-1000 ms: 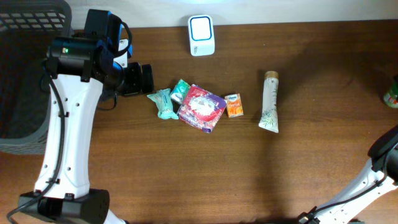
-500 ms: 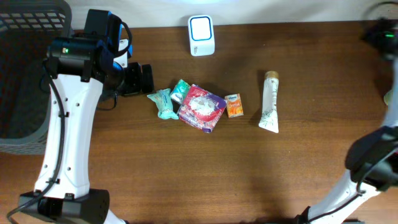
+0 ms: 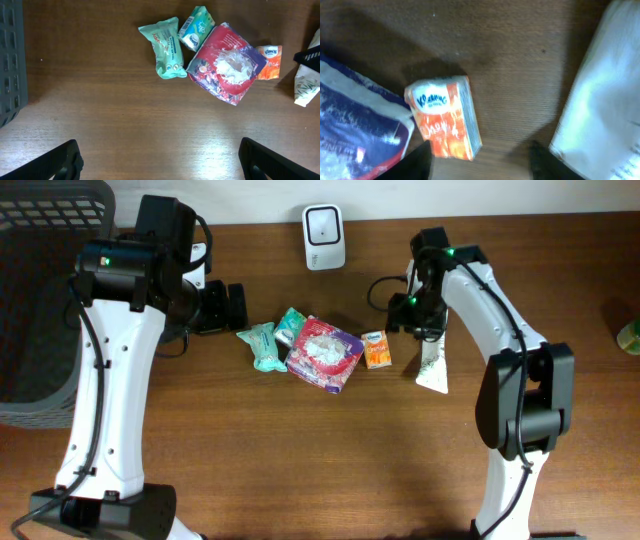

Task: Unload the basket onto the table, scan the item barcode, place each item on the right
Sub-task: 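Grasp the orange tissue pack with the right gripper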

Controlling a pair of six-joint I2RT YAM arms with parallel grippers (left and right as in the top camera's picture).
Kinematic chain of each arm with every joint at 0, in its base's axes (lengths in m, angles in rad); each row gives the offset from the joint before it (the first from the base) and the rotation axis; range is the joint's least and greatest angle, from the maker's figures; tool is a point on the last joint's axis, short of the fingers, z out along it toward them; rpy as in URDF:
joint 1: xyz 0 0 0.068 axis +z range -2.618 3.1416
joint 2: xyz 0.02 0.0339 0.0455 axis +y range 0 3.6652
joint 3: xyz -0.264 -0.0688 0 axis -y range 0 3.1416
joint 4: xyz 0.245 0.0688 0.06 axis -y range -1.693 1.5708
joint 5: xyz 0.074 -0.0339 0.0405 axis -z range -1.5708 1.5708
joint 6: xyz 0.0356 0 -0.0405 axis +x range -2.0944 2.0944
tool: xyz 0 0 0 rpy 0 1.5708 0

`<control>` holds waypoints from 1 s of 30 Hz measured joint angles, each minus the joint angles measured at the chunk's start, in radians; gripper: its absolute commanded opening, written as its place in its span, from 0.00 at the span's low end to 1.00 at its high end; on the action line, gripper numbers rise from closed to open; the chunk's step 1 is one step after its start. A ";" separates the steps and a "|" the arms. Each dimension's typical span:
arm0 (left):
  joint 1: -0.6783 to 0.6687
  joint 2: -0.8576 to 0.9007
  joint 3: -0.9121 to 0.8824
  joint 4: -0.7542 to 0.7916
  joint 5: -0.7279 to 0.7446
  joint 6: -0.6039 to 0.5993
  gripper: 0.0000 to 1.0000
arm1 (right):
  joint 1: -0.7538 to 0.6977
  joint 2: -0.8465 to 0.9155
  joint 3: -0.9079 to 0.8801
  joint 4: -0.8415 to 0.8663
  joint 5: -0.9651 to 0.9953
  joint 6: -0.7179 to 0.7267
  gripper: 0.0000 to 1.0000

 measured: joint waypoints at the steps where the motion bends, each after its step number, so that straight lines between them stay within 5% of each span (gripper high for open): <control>1: 0.000 0.000 0.000 0.001 0.000 0.000 0.99 | 0.000 0.000 -0.039 0.047 -0.031 -0.022 0.54; 6: 0.000 0.000 0.000 0.001 0.000 0.000 0.99 | 0.002 0.000 -0.222 0.246 -0.142 -0.072 0.54; 8: 0.000 0.000 0.000 0.000 0.000 0.000 0.99 | 0.002 -0.012 -0.254 0.320 -0.168 -0.062 0.33; 9: 0.000 0.000 0.000 0.000 0.000 0.000 0.99 | 0.002 -0.015 -0.269 0.341 -0.182 -0.055 0.07; 10: 0.000 0.000 0.000 0.000 0.000 0.000 0.99 | 0.002 -0.016 -0.279 0.343 -0.196 -0.051 0.04; 17: 0.000 0.000 0.000 -0.001 0.000 0.000 0.99 | -0.112 -0.004 -0.155 0.122 -0.478 -0.085 0.04; 21: 0.000 0.000 0.000 0.000 0.000 0.000 0.99 | -0.298 -0.004 -0.124 0.116 -0.832 -0.272 0.04; 25: 0.000 0.000 0.000 0.000 0.000 0.000 0.99 | -0.236 -0.004 -0.122 0.132 -1.203 -0.423 0.04; 30: 0.000 0.000 0.000 0.000 0.000 0.000 0.99 | -0.122 -0.004 -0.122 0.178 -1.290 -0.435 0.04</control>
